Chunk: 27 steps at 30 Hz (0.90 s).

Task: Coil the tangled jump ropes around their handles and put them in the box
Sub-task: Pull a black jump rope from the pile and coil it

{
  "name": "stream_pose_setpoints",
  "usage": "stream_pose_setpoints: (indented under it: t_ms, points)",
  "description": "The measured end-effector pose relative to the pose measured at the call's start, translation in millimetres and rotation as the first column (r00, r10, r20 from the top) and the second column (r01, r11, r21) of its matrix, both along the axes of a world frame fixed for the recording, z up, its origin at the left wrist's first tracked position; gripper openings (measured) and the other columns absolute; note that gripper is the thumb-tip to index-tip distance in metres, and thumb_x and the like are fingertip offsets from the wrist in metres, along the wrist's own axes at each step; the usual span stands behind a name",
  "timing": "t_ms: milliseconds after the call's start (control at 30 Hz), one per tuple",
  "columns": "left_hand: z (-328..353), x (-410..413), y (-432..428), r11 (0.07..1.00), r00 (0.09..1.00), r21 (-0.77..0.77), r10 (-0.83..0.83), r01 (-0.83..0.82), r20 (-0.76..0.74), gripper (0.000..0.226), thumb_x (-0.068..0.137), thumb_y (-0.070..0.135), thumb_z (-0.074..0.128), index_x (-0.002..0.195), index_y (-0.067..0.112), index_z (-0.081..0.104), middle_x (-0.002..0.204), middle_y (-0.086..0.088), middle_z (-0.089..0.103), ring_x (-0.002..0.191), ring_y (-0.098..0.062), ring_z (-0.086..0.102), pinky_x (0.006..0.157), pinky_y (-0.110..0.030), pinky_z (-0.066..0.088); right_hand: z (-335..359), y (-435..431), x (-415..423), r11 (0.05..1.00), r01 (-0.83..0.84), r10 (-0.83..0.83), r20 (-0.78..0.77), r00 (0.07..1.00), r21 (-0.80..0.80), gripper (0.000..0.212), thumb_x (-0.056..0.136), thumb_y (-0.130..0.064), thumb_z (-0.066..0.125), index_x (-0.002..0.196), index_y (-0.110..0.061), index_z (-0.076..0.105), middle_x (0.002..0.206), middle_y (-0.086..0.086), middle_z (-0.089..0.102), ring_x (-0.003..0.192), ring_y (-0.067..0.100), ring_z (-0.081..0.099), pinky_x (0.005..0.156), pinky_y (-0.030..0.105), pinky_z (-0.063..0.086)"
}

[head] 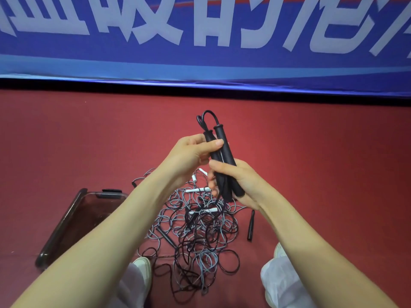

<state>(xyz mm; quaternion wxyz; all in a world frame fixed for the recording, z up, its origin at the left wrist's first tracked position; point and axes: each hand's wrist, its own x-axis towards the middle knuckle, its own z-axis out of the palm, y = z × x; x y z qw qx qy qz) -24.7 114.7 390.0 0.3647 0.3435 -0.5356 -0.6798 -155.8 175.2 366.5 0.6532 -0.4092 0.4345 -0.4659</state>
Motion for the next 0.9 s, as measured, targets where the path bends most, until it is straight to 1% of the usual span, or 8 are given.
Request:
stream_pose_setpoints:
  t_ms: [133, 200, 333, 433, 533, 700, 800, 900]
  points:
    - [6.2, 13.7, -13.4, 0.987, 0.990, -0.084, 0.140, -0.136, 0.033, 0.001, 0.089, 0.010, 0.063, 0.089, 0.011, 0.063, 0.075, 0.002, 0.057, 0.047, 0.000, 0.042, 0.059, -0.024, 0.030, -11.3, 4.8, 2.3, 0.956, 0.051, -0.215, -0.569, 0.794, -0.290, 0.027, 0.088, -0.032, 0.068, 0.109, -0.024, 0.053, 0.081, 0.001, 0.062, 0.067, 0.018, 0.062, 0.063, 0.031, 0.053]
    - [7.2, 16.0, -14.3, 0.983, 0.988, -0.112, 0.153, -0.148, 0.035, 0.004, 0.090, 0.011, 0.063, 0.087, 0.014, 0.064, 0.078, 0.001, 0.056, 0.049, -0.001, 0.040, 0.059, -0.024, 0.029, -15.0, 8.4, 4.6, 0.941, 0.002, -0.239, -0.658, 0.714, -0.340, 0.028, 0.091, -0.036, 0.063, 0.113, -0.030, 0.046, 0.083, 0.001, 0.061, 0.066, 0.012, 0.057, 0.061, 0.028, 0.047]
    - [8.1, 14.1, -14.7, 0.987, 0.993, -0.117, 0.116, -0.112, 0.024, 0.001, 0.089, 0.014, 0.064, 0.089, 0.014, 0.064, 0.097, -0.012, 0.056, 0.052, -0.003, 0.039, 0.063, -0.026, 0.030, -12.7, 11.0, 6.4, 0.932, -0.038, -0.216, -0.639, 0.738, -0.360, 0.051, 0.096, -0.033, 0.057, 0.139, -0.037, 0.029, 0.108, -0.011, 0.058, 0.082, 0.001, 0.057, 0.070, 0.012, 0.043]
    - [8.4, 12.5, -15.1, 0.990, 0.994, -0.083, 0.109, -0.110, -0.012, 0.015, 0.085, 0.019, 0.069, 0.096, 0.009, 0.066, 0.101, -0.013, 0.062, 0.063, -0.007, 0.050, 0.077, -0.032, 0.036, -12.7, 11.0, 8.9, 0.914, -0.043, -0.217, -0.577, 0.788, -0.403, 0.068, 0.098, -0.023, 0.054, 0.151, -0.036, 0.013, 0.127, -0.027, 0.046, 0.106, -0.005, 0.054, 0.089, 0.012, 0.042]
    - [8.6, 9.2, -12.4, 0.991, 0.992, -0.071, 0.114, -0.118, -0.051, 0.012, 0.089, 0.013, 0.065, 0.098, 0.006, 0.065, 0.102, -0.014, 0.063, 0.059, -0.004, 0.052, 0.077, -0.031, 0.036, -15.5, 9.9, 11.6, 0.901, -0.009, -0.236, -0.510, 0.827, -0.433, 0.069, 0.097, -0.015, 0.054, 0.151, -0.034, 0.015, 0.132, -0.021, 0.047, 0.110, 0.000, 0.055, 0.096, 0.022, 0.045]
    - [3.8, 8.7, -9.7, 0.976, 0.982, -0.109, 0.187, -0.188, -0.022, 0.026, 0.089, 0.014, 0.066, 0.109, -0.003, 0.064, 0.094, -0.015, 0.059, 0.055, -0.005, 0.045, 0.060, -0.024, 0.031, -13.0, 10.2, 13.7, 0.914, 0.018, -0.238, -0.501, 0.832, -0.405, 0.063, 0.095, -0.023, 0.058, 0.146, -0.039, 0.026, 0.115, -0.015, 0.057, 0.098, 0.002, 0.059, 0.084, 0.026, 0.048]
    - [4.0, 6.3, -7.7, 0.969, 0.978, -0.133, 0.206, -0.210, -0.044, 0.017, 0.088, 0.011, 0.066, 0.102, 0.001, 0.065, 0.076, -0.005, 0.057, 0.053, -0.005, 0.039, 0.054, -0.021, 0.028, -13.0, 11.1, 15.5, 0.908, 0.056, -0.274, -0.489, 0.828, -0.415, 0.074, 0.093, -0.033, 0.061, 0.147, -0.050, 0.013, 0.113, -0.015, 0.060, 0.084, 0.015, 0.064, 0.071, 0.038, 0.054]
    - [5.4, 7.3, -8.7, 0.975, 0.980, -0.109, 0.189, -0.196, -0.067, 0.012, 0.085, 0.015, 0.071, 0.095, 0.009, 0.067, 0.079, -0.006, 0.059, 0.066, -0.014, 0.048, 0.068, -0.026, 0.035, -13.3, 12.1, 15.6, 0.892, 0.032, -0.271, -0.477, 0.836, -0.451, 0.079, 0.097, -0.025, 0.056, 0.144, -0.060, 0.002, 0.100, 0.006, 0.065, 0.061, 0.024, 0.057, 0.059, 0.042, 0.054]
